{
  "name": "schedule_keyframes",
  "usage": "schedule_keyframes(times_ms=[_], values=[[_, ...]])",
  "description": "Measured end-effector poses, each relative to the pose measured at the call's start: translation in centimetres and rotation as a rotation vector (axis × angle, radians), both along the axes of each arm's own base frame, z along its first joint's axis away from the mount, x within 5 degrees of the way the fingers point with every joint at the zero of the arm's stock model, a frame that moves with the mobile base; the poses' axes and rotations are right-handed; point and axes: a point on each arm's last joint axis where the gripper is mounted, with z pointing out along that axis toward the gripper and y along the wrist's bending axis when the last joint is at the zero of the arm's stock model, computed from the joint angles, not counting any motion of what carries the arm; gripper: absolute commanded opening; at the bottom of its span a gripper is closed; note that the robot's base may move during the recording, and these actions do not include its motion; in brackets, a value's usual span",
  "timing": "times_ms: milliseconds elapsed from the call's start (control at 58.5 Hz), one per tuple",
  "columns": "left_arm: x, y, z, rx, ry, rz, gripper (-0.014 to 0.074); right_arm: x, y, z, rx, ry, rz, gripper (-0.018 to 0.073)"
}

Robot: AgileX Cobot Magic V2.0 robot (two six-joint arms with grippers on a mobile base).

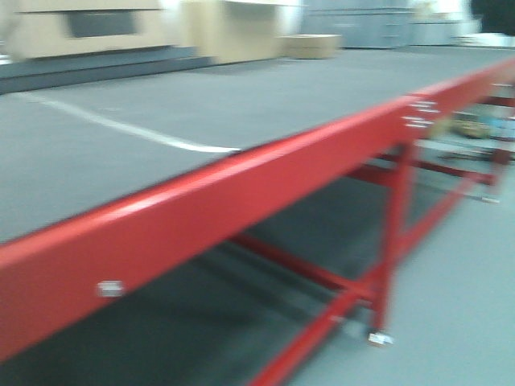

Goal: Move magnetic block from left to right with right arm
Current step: 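Drive the base away from the table holding the cube in the right gripper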

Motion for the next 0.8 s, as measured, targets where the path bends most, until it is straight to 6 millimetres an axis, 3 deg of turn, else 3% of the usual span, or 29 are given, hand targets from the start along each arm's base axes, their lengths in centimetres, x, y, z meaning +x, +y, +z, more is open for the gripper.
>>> schedule_keyframes(times_ms=[803], values=[[0.00,0.00,0.00,0.000,0.000,0.000,-0.0126,0.00,0.00,0.00,0.000,0.000,0.000,0.0222]])
